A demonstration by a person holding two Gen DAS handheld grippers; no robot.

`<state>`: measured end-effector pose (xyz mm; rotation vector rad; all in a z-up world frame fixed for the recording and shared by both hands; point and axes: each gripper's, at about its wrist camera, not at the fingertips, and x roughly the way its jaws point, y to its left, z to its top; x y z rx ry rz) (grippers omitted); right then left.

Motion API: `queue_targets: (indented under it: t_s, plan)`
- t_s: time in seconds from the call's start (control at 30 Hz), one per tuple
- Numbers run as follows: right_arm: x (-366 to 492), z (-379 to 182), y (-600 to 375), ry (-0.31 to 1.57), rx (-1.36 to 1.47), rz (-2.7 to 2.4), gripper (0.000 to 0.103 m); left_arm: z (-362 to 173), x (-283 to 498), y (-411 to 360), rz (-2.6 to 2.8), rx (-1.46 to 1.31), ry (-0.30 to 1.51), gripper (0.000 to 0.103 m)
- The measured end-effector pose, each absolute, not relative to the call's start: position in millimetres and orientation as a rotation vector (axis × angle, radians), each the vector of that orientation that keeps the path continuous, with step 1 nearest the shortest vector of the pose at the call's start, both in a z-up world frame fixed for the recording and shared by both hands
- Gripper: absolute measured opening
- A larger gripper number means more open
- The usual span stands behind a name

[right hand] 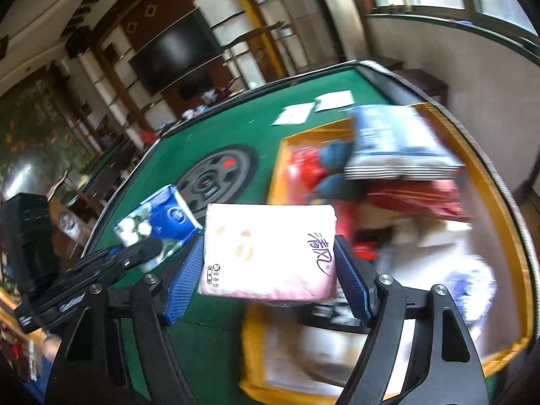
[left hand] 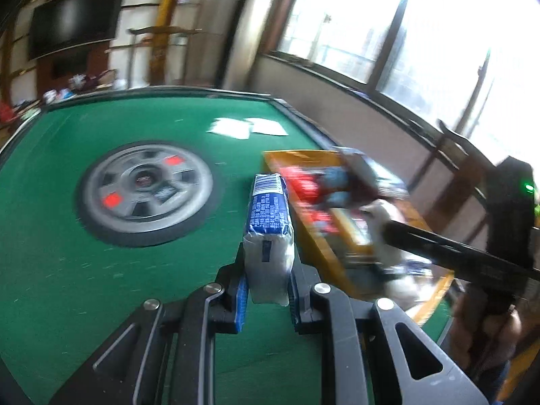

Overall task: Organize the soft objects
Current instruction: 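Lower both packs into the box and open both tools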

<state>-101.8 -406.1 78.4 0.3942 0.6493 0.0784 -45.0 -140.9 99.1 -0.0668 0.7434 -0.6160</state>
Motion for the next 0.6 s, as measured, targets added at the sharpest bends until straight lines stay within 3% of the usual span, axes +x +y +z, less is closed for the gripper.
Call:
queue_targets:
  t_s: [0.3,0.6]
  plan:
    - [-131.3,66.2,-472.3,0.651,0.448,-0.120,0.076,90.9,-65.6,-239.7,-0.794,0.000,0.779,0.019]
    - [-138.5,54.5,-495.6,0.668,0.456,-0.172,0.076,71.1,-74.5,-281.5,-0.842,0.060,0.820,0.020]
